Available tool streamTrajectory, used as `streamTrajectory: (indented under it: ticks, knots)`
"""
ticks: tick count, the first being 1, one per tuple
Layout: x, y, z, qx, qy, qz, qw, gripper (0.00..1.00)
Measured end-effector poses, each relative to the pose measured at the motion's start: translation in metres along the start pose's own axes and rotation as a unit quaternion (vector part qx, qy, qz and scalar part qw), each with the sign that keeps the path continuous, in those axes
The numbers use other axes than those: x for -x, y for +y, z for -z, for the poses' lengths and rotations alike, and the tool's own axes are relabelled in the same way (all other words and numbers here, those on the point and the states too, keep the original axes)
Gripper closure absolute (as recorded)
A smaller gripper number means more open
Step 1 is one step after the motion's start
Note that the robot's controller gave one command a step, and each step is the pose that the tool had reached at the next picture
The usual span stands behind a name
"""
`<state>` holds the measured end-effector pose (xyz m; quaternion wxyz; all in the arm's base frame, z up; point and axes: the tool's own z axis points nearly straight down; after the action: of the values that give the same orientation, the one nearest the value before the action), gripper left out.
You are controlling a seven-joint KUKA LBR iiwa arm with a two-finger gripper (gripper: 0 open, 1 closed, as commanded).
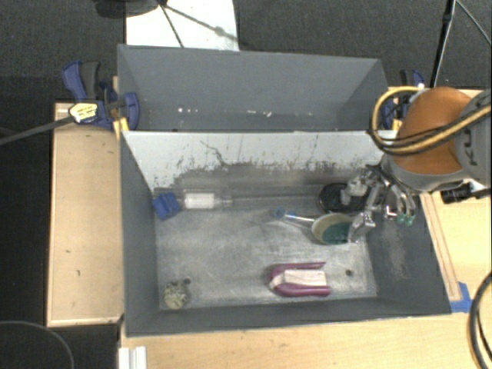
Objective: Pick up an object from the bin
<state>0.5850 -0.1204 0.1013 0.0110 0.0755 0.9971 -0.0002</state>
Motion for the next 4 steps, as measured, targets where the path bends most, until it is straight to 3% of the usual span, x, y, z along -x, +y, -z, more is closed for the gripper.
streamTrajectory:
  ticks: [3,4]
  knots:
    - [0.0052,-0.0040,-0.0074,0.006,0.0031,-0.131,0.9913,0.00]
    - [0.0058,-0.0049,-0.0063,0.005,0.0020,-0.130,0.9914,1.00]
